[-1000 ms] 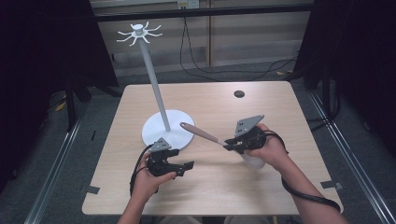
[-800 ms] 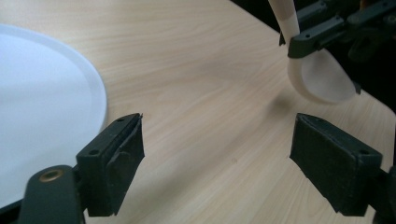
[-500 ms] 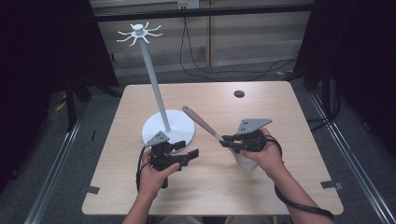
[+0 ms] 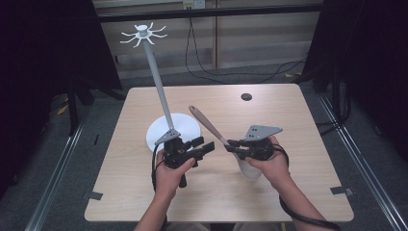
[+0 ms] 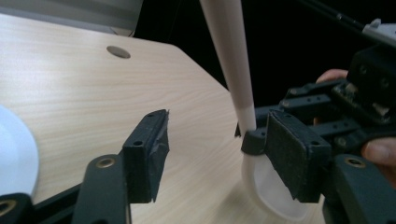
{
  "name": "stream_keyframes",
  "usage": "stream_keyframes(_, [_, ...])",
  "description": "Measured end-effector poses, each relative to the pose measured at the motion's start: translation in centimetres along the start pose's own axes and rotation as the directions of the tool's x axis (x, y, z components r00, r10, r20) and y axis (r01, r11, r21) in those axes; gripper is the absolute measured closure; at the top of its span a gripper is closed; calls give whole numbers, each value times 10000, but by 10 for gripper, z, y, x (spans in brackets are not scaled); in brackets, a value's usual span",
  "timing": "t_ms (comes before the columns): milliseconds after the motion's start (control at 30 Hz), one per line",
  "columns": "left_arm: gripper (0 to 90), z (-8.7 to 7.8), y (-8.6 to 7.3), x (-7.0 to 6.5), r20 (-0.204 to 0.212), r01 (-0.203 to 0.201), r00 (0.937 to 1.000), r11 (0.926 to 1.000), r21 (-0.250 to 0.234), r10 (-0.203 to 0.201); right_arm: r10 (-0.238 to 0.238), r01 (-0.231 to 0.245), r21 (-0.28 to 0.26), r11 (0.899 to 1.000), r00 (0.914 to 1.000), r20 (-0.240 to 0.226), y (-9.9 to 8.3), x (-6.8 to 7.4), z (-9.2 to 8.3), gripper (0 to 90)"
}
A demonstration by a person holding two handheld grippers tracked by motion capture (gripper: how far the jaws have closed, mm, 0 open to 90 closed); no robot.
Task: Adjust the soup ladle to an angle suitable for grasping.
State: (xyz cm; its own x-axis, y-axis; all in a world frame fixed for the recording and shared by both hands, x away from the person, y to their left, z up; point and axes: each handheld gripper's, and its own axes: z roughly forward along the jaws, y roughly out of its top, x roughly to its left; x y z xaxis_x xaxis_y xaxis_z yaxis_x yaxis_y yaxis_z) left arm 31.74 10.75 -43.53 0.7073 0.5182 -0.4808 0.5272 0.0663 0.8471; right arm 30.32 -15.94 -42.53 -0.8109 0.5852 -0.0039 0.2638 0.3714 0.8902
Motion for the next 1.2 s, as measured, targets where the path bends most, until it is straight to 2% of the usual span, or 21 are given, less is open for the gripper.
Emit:
stream_keyframes(67, [426, 3, 1, -3, 103, 247, 9996, 9993, -295, -244, 5, -5, -20, 10000, 10000, 11, 0, 1, 0, 794])
stream_keyframes(100, [446, 4, 2, -3, 91, 138, 9999, 9995, -289, -135, 33, -33, -61, 10000, 10000, 22, -1, 1, 1, 794])
stream_keyframes(267, [528, 11, 5, -7, 120, 279, 9996, 9982, -525, -273, 187, -184, -412, 9990, 9998, 73, -1, 3, 2, 794])
stream_keyframes(567, [580, 16, 5, -9, 127, 687, 9976, 9913, -1120, -677, 331, -326, -736, 9968, 9994, 60, 2, 7, 4, 793])
stream_keyframes(633, [590, 17, 5, -9, 157, 667, 9977, 9902, -1228, -652, 309, -304, -788, 9964, 9995, 48, 3, 8, 5, 793])
stream_keyframes(700, [619, 17, 5, -9, -31, 524, 9986, 9893, -1363, -533, 279, -269, -785, 9965, 9995, 119, 4, 10, 6, 794])
stream_keyframes(733, [629, 17, 5, -9, 92, 676, 9977, 9876, -1420, -670, 270, -259, -806, 9964, 9995, 135, 4, 11, 6, 793])
stream_keyframes(800, [646, 17, 5, -8, 168, 674, 9977, 9878, -1405, -657, 344, -330, -859, 9958, 9993, 153, 4, 11, 7, 793])
stream_keyframes(933, [744, 16, 6, -8, 439, 903, 9955, 9840, -1534, -845, 493, -472, -958, 9943, 9986, 198, 3, 12, 7, 792])
stream_keyframes(1033, [758, 16, 6, -9, 524, 892, 9953, 9834, -1578, -818, 582, -553, -1072, 9927, 9980, 245, 3, 13, 8, 791])
stream_keyframes(1100, [770, 16, 7, -9, 642, 883, 9948, 9837, -1567, -791, 809, -783, -1168, 9901, 9966, 182, 2, 14, 9, 790])
stream_keyframes(1133, [773, 16, 8, -11, 593, 690, 9964, 9845, -1611, -601, 870, -849, -1244, 9886, 9961, 112, 2, 14, 10, 790])
stream_keyframes(1200, [775, 16, 9, -11, 626, 614, 9967, 9858, -1562, -522, 988, -968, -1267, 9872, 9951, 94, 1, 15, 10, 790])
